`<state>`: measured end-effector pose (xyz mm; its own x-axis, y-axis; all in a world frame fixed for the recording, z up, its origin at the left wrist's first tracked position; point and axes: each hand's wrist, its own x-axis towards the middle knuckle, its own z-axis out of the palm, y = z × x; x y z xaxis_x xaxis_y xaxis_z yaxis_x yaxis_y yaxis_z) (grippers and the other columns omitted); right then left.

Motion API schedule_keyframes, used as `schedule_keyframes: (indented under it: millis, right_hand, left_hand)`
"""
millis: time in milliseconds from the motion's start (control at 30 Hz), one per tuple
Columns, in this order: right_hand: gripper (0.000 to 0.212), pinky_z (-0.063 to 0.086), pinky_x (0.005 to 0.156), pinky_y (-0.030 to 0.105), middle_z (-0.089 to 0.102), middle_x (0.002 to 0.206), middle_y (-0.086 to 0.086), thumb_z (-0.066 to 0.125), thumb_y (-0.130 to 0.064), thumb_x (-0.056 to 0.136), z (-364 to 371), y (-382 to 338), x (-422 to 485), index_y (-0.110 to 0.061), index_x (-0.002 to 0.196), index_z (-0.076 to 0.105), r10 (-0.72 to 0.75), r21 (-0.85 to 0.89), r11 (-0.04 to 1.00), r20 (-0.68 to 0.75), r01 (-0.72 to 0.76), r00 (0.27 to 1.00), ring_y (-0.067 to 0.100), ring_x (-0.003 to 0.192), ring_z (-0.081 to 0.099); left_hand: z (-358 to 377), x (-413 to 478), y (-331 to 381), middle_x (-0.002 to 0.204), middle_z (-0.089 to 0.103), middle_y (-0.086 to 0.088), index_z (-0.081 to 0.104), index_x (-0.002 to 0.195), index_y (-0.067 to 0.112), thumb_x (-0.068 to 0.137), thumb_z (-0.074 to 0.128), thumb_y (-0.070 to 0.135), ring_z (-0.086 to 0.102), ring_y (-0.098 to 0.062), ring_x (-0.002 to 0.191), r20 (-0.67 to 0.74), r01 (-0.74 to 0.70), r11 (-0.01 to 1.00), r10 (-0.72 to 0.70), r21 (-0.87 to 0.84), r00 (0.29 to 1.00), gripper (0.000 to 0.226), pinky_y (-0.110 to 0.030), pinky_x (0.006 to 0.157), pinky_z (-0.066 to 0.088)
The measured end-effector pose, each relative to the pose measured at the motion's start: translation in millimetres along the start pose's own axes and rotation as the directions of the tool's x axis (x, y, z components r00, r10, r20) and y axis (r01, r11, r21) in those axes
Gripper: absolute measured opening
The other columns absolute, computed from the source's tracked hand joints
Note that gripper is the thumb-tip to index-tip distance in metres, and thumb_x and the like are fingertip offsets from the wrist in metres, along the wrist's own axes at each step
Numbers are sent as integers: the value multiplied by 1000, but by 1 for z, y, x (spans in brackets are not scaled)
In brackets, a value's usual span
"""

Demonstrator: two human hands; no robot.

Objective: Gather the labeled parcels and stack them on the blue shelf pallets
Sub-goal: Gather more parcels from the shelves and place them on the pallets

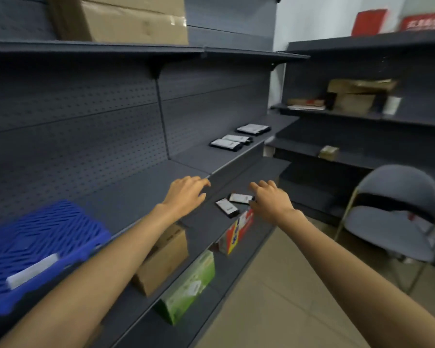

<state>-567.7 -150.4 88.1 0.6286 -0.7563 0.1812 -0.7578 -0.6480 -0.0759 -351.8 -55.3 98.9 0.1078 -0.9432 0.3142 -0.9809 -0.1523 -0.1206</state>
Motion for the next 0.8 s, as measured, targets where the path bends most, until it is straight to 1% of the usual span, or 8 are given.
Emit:
schedule_keyframes:
  millis: [133,200,300,400,500,567,800]
  right_hand:
    - [38,43,82,40,52,127,10,48,-25,95,-10,110,18,-14,131,45,89,-35,995,-7,-90,996,32,123,43]
    - [37,43,84,40,52,129,9,47,-26,96,-14,159,26,-15,131,46,130,-48,990,2,-130,991,31,122,44]
    - [39,43,86,40,53,129,8,46,-27,97,-20,218,44,-16,134,46,172,-50,984,-19,-173,985,31,121,45]
    - [42,43,85,40,53,128,7,48,-30,97,-18,259,69,-19,137,45,185,-36,982,-24,-186,982,30,121,45]
    - [42,45,87,39,53,129,7,49,-30,97,-6,282,104,-19,137,45,170,-36,985,-16,-171,985,29,121,46]
    - [40,46,87,40,54,130,8,49,-27,97,6,289,134,-17,136,46,142,-34,989,0,-142,990,29,120,47]
    - [45,44,90,43,51,132,11,49,-24,95,52,286,275,-14,138,43,1,-49,999,65,2,998,33,126,42]
  left_hand:
    - [18,91,83,129,62,1,55,131,27,96,53,29,57,-23,119,12,-88,996,88,-20,996,36,-38,86,48]
    - [24,131,116,126,63,1,56,130,27,96,54,30,58,-22,117,-9,-124,992,124,-26,992,35,-37,84,49]
    - [35,185,147,125,63,1,56,130,26,95,54,30,59,-23,115,-34,-141,989,140,-39,990,35,-37,82,49]
    - [53,229,167,126,63,1,55,131,26,96,53,29,59,-23,115,-6,-150,988,150,-34,989,35,-38,82,48]
    - [74,266,172,124,64,1,56,130,26,95,54,30,60,-23,113,4,-156,987,156,-26,988,35,-38,81,48]
    - [88,289,163,122,64,0,56,130,25,95,54,29,60,-24,112,10,-146,989,147,-24,989,35,-38,80,49]
    - [144,392,99,127,62,-3,57,130,23,95,54,28,58,-26,116,67,38,999,-36,-27,997,36,-37,83,48]
